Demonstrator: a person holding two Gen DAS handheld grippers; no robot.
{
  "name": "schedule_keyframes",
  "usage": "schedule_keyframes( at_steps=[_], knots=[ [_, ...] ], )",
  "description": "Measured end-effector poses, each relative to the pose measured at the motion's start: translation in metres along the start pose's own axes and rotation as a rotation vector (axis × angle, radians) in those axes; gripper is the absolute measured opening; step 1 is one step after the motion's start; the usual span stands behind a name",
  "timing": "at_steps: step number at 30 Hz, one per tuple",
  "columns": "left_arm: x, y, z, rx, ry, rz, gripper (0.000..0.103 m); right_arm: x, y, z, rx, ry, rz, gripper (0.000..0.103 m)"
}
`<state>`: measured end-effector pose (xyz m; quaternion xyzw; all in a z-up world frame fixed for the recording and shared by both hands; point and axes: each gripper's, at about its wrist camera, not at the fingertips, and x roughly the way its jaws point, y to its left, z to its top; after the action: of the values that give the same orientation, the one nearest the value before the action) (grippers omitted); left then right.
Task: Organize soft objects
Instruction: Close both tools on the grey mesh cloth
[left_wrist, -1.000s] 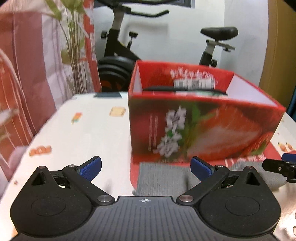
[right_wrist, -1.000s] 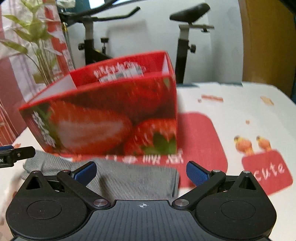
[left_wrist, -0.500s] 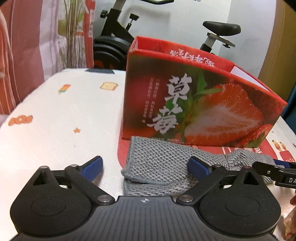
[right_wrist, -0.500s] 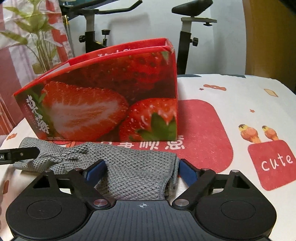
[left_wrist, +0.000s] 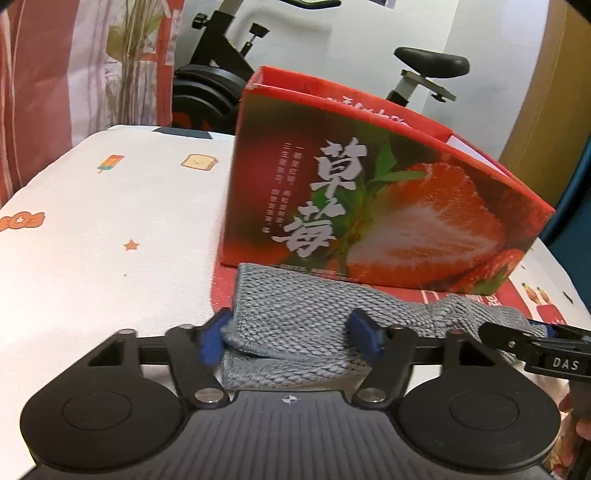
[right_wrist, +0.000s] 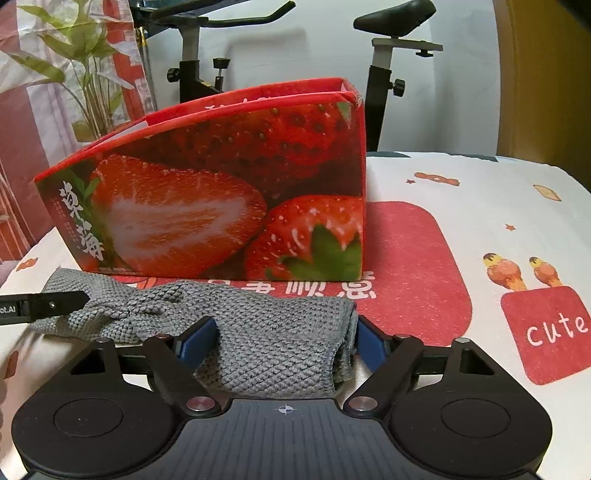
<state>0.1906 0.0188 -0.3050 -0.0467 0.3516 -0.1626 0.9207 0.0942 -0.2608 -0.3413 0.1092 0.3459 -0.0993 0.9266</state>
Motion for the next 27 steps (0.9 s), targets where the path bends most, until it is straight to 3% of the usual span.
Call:
schedule_keyframes(
  at_steps=[1, 4, 8, 11, 12, 27],
  knots=[
    [-0.001, -0.001, 0.000, 0.003, -0.001, -0.001, 0.051, 0.000, 0.000, 0.000, -0.001, 0.001, 0.006, 0.072],
    [-0.002, -0.003, -0.003, 0.012, 0.000, -0.016, 0.036, -0.001, 0.001, 0.000, -0.004, 0.002, 0.020, 0.063],
    [-0.007, -0.001, -0.004, 0.000, -0.005, -0.009, 0.016, -0.003, 0.001, 0.001, 0.001, 0.008, 0.053, 0.043],
    [-0.012, 0.002, -0.004, -0.016, -0.007, -0.003, 0.014, -0.007, 0.003, 0.003, 0.005, 0.015, 0.087, 0.024],
    [-0.015, 0.003, -0.004, -0.020, -0.011, -0.006, 0.013, -0.009, 0.005, 0.003, -0.002, 0.011, 0.089, 0.023],
    [-0.060, -0.017, -0.004, 0.011, -0.101, -0.009, 0.012, -0.058, 0.012, 0.018, -0.017, -0.089, 0.124, 0.020]
  ],
)
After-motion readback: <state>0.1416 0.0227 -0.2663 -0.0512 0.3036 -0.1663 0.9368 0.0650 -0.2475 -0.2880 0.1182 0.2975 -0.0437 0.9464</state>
